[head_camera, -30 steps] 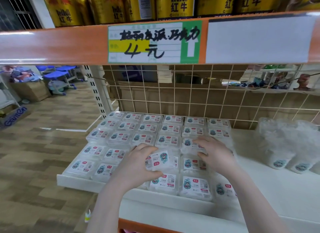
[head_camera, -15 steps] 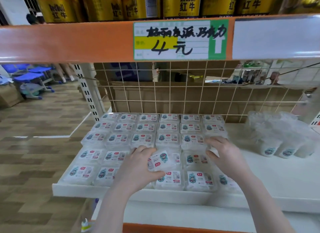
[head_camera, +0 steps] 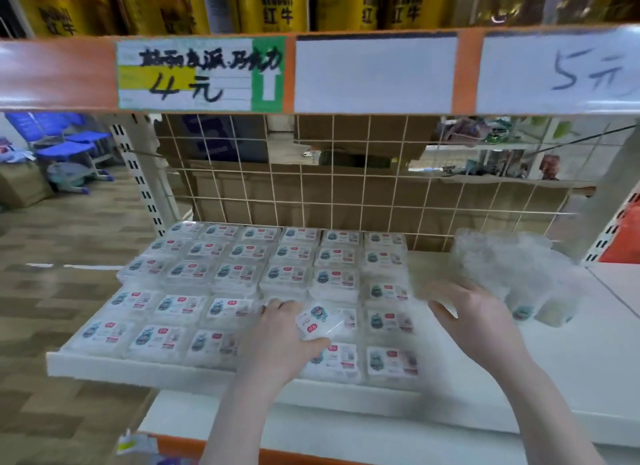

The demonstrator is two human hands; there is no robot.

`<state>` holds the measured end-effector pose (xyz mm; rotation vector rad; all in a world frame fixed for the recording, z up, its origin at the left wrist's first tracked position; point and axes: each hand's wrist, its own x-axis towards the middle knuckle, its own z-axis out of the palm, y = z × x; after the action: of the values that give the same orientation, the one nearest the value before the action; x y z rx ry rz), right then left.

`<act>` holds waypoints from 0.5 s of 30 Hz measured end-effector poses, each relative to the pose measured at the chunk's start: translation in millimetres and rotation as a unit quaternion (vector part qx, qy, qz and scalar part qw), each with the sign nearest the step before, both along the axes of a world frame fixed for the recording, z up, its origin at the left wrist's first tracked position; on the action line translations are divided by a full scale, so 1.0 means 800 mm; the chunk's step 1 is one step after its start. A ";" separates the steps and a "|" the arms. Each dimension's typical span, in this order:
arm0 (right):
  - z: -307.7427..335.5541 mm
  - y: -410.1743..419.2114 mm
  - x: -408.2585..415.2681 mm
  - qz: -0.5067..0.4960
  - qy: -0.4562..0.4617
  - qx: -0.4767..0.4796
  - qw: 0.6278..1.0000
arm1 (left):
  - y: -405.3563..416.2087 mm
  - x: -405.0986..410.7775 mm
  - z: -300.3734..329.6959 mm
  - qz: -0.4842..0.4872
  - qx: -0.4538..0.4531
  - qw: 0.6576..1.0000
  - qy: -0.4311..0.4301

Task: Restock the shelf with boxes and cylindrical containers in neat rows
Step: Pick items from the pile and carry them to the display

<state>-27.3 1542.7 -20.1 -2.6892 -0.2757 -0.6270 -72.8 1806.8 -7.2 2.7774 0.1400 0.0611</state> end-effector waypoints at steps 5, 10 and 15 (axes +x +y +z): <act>0.024 -0.074 0.018 0.063 -0.056 -0.014 0.996 | -0.094 0.005 0.002 0.097 -0.027 0.995 -0.014; 0.031 -0.121 0.036 0.086 -0.074 -0.010 0.994 | -0.154 0.014 -0.001 0.181 0.006 0.983 0.010; 0.029 -0.144 0.049 0.121 -0.081 0.003 0.989 | -0.187 0.024 -0.002 0.217 0.028 0.975 0.030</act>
<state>12.1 1427.8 3.1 -2.5470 -0.6326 -0.7688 -53.8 1656.9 -8.8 2.7529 0.7681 0.0930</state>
